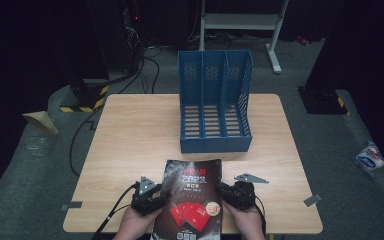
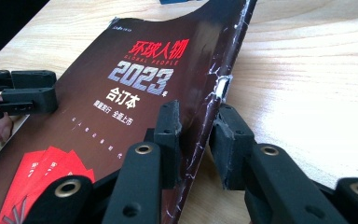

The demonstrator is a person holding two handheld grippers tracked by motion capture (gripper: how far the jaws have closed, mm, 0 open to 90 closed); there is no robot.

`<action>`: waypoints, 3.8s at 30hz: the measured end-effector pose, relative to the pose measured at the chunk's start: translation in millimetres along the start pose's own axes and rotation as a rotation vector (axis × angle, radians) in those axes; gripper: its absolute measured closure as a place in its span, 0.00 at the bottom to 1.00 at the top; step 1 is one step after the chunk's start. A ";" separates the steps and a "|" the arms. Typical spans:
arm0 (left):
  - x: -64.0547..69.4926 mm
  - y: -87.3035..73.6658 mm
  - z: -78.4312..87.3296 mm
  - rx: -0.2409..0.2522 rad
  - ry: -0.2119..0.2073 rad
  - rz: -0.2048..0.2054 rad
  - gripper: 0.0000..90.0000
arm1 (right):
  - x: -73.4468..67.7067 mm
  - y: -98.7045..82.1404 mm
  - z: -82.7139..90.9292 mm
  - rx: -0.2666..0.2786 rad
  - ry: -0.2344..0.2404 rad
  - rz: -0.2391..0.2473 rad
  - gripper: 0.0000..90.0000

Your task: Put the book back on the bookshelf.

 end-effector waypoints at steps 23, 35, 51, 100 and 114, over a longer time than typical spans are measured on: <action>1.7 -0.6 0.1 0.000 0.001 -0.022 0.63 | -4.9 1.2 -1.7 0.005 -0.070 0.077 0.86; 4.0 -1.0 -0.3 0.002 0.003 -0.024 0.59 | -12.6 7.1 -1.4 0.048 -0.041 0.109 0.94; -6.1 3.4 0.4 0.000 -0.137 0.136 0.24 | -56.2 31.8 28.2 0.232 0.032 0.213 0.96; 99.4 163.4 -26.8 0.345 -0.244 -0.170 0.96 | 17.9 82.6 109.7 0.483 -0.173 0.142 0.96; 124.4 205.1 -47.1 0.494 -0.254 -0.171 0.96 | 29.9 101.2 135.8 0.604 -0.316 0.179 0.95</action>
Point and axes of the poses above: each handheld gripper's, and its own axes: z roughly backward along the jaws, y roughly out of its top, x roughly to its right, the point moved 7 cm from there along -z, roughly forward along the jaws, and after that the axes turned 3 degrees about x, right-handed, at the moved point
